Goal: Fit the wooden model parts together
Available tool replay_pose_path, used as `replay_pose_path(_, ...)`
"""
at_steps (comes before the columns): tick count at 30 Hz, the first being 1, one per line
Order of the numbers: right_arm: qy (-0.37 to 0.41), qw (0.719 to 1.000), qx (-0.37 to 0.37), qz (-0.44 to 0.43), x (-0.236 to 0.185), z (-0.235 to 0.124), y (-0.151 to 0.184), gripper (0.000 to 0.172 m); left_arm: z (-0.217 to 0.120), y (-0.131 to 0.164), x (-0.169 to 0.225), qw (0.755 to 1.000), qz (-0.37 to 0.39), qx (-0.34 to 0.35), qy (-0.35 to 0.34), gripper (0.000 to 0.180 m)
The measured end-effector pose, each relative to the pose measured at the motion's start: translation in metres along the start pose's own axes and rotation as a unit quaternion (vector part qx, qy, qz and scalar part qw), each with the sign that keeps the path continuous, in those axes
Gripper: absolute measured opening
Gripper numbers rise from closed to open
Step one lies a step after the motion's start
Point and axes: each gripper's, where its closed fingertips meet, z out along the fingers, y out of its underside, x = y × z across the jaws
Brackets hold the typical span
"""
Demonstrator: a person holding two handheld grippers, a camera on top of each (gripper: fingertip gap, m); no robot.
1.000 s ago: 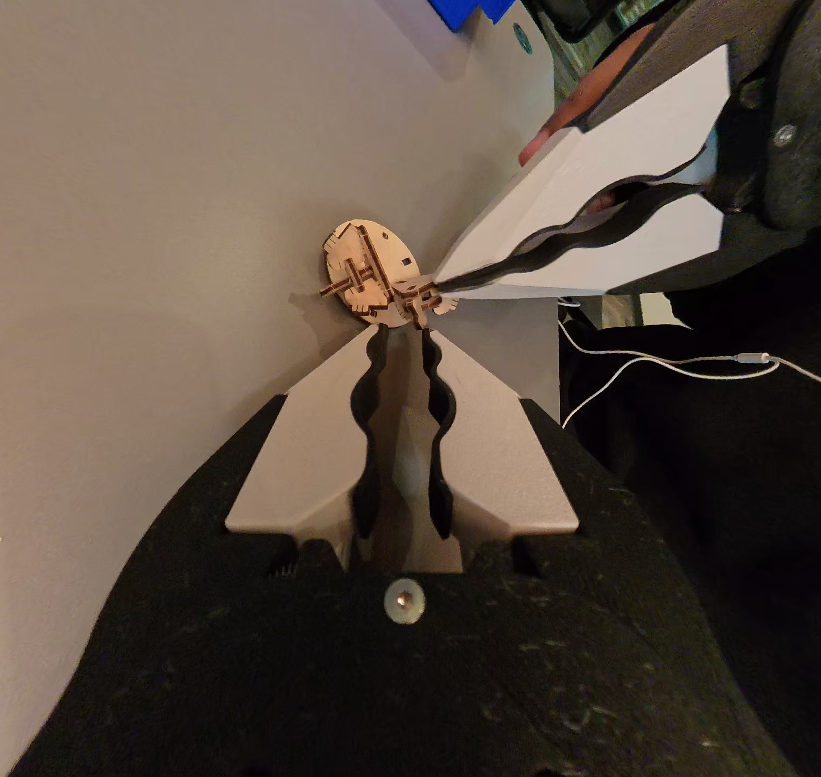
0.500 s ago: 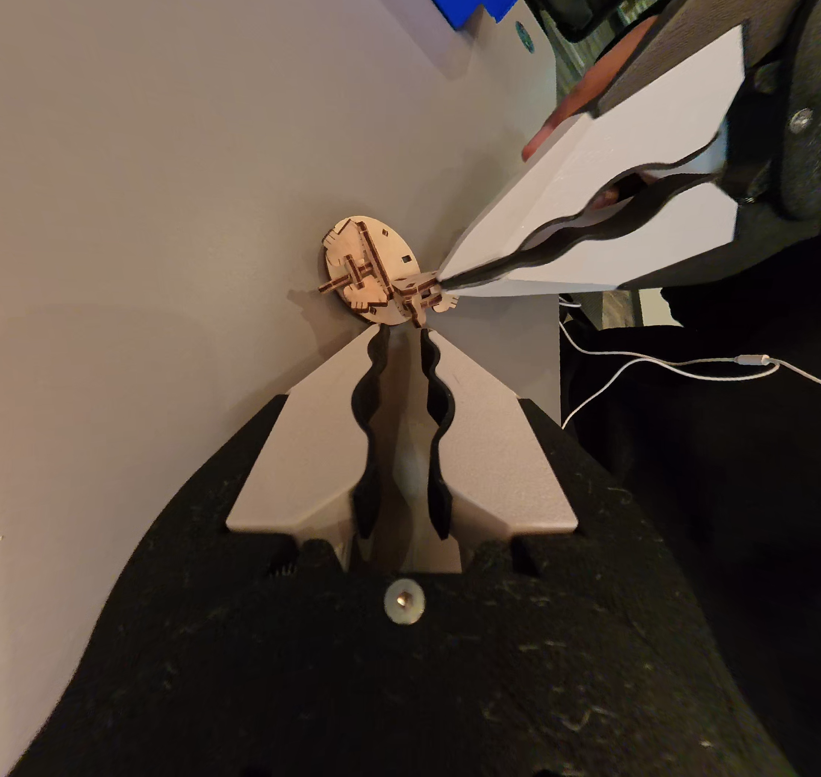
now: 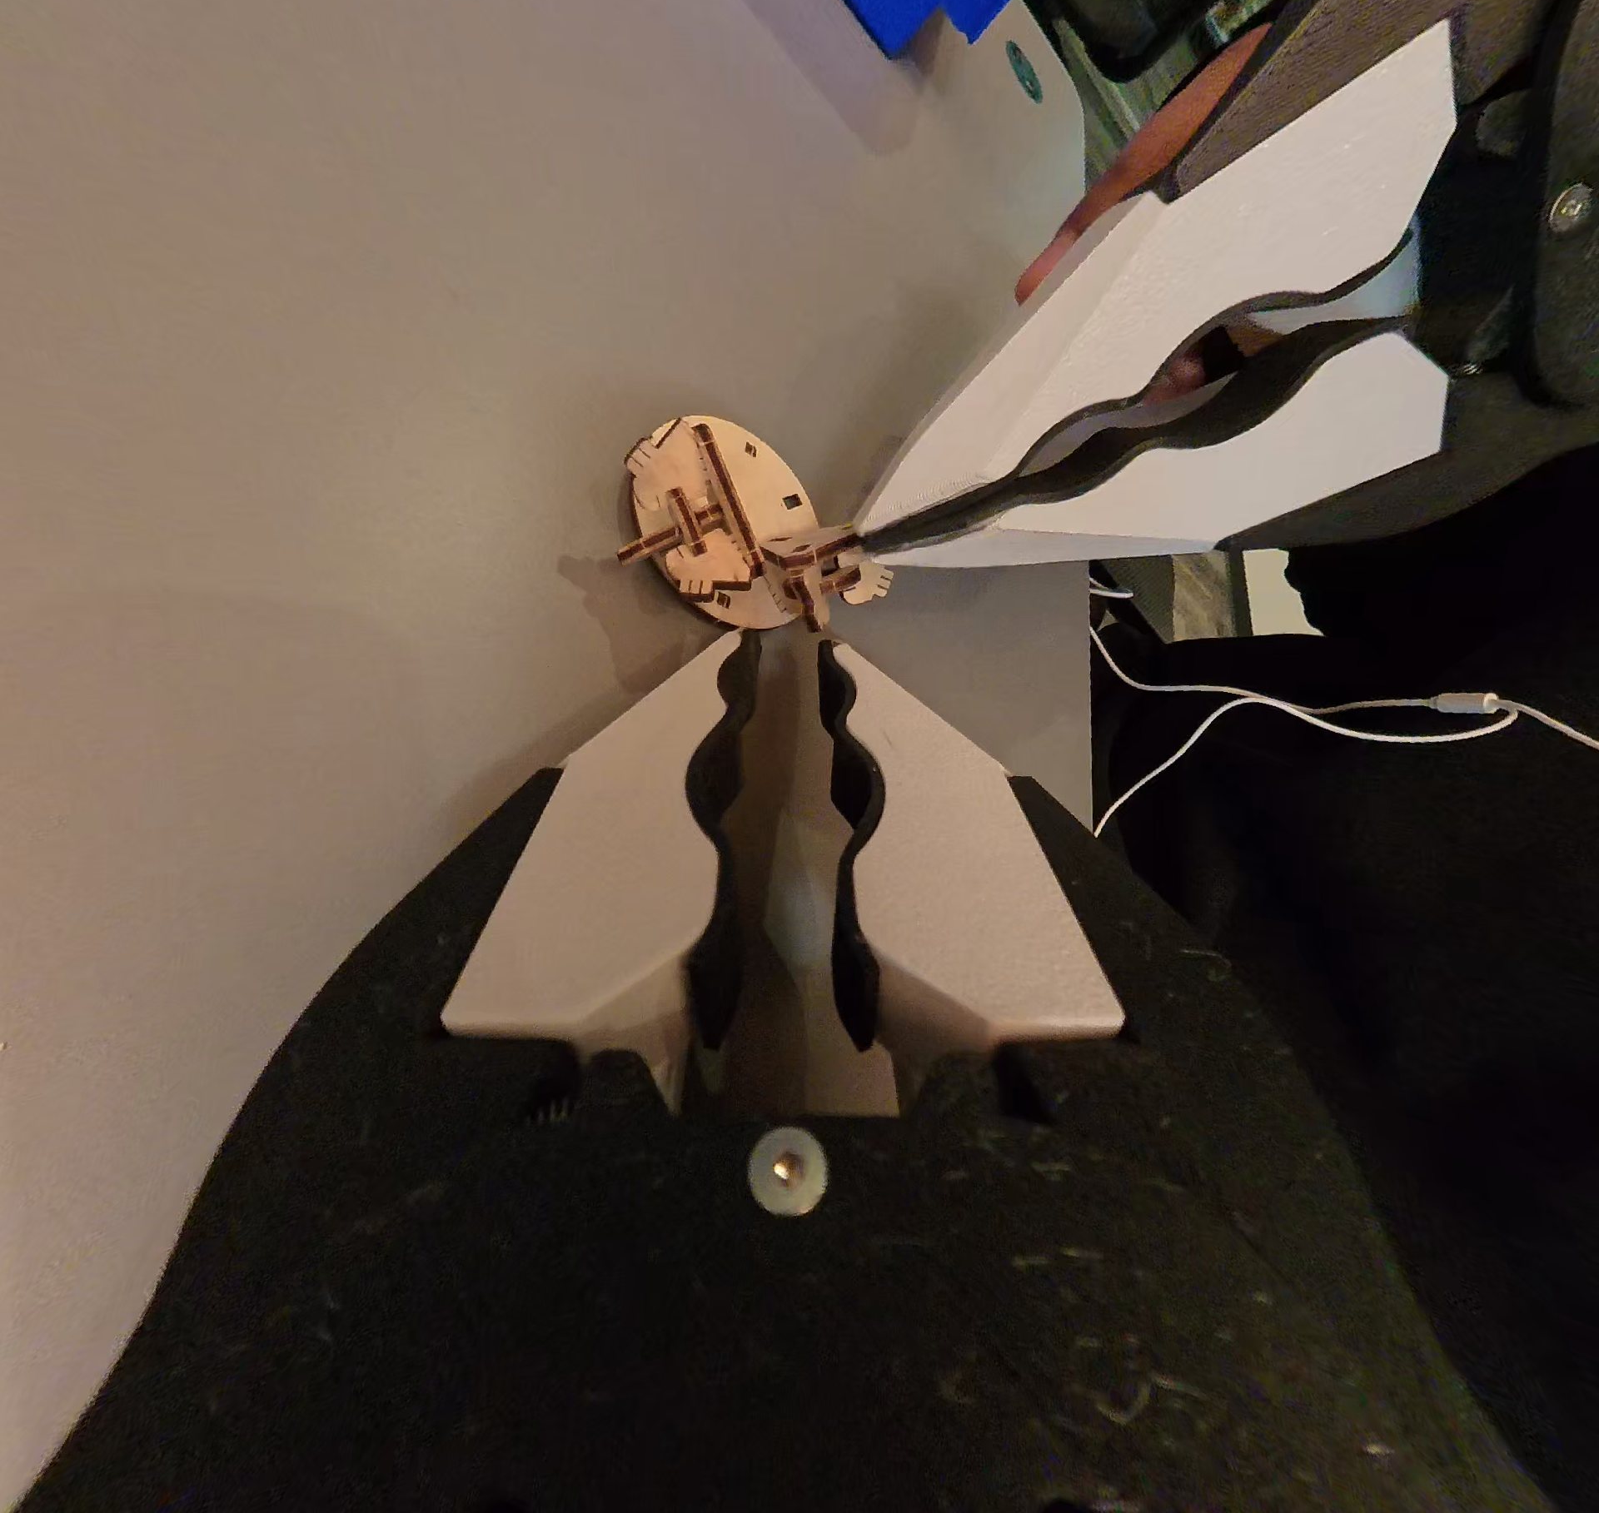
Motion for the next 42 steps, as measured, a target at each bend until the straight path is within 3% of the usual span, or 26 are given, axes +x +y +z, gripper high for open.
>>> replay_pose_path(4, -0.005, 1.0, -0.013, 0.006, 0.0, 0.003, 0.006, 0.0, 0.0, 0.0, 0.0, 1.0, 0.003, -0.001, -0.002, 0.013)
replay_pose_path(9, 0.016, 0.998, 0.06, 0.034, 0.013, -0.013, -0.013, 0.002, 0.0, 0.0, 0.0, 1.0, 0.001, 0.0, 0.0, 0.013)
replay_pose_path(16, -0.032, 0.981, 0.12, 0.15, 0.029, -0.013, 0.013, 0.056, -0.002, 0.0, -0.004, 1.0, 0.005, -0.002, -0.01, 0.013)
replay_pose_path(19, -0.074, 0.97, 0.128, 0.194, 0.026, -0.006, 0.03, 0.072, -0.004, 0.0, -0.006, 1.0, 0.003, -0.001, -0.012, 0.013)
replay_pose_path(22, -0.074, 0.976, 0.107, 0.175, 0.022, 0.004, 0.043, 0.078, -0.006, -0.001, -0.008, 1.0, -0.001, 0.002, -0.011, 0.014)
replay_pose_path(27, -0.07, 0.99, 0.059, 0.109, 0.011, 0.018, 0.05, 0.077, -0.013, -0.006, -0.012, 1.0, -0.015, 0.019, -0.006, 0.015)
replay_pose_path(31, -0.085, 0.99, 0.064, 0.098, 0.009, 0.02, 0.045, 0.068, -0.02, -0.013, -0.014, 0.999, -0.025, 0.041, -0.001, 0.015)
replay_pose_path(34, -0.097, 0.989, 0.069, 0.086, 0.007, 0.022, 0.041, 0.051, -0.024, -0.018, -0.017, 0.998, -0.028, 0.057, -0.004, 0.015)
replay_pose_path(42, -0.116, 0.981, 0.103, 0.116, 0.017, 0.02, 0.029, 0.051, -0.047, -0.045, -0.031, 0.987, -0.031, 0.151, -0.032, 0.021)
